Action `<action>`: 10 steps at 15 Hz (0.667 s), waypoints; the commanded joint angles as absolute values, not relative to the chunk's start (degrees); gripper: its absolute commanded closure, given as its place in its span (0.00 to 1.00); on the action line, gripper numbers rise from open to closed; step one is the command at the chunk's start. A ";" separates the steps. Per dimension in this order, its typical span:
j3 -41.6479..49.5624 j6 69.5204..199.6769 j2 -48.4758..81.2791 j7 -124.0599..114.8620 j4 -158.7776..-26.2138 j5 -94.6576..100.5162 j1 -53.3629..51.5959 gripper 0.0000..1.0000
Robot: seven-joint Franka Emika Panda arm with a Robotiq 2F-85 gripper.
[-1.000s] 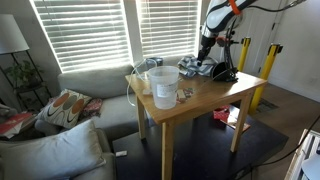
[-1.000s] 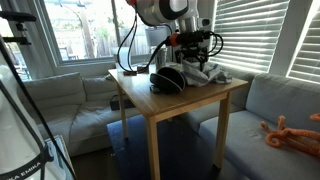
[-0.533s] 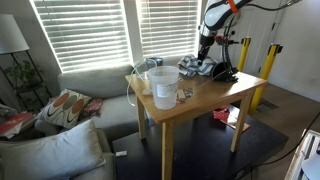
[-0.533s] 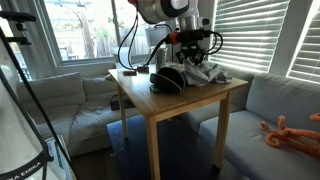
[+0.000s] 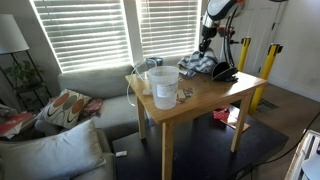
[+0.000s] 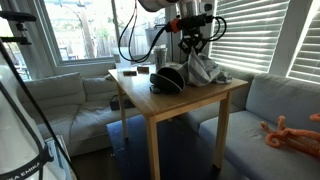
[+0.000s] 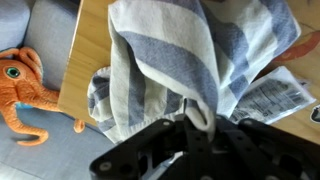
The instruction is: Put the striped towel in the basket
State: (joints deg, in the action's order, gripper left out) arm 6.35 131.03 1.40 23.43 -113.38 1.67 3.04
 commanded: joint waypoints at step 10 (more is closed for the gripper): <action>11.03 144.77 -14.76 17.40 -114.40 0.25 7.43 0.99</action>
State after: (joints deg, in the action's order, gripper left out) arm 9.74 140.66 -11.73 20.02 -113.60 0.88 6.19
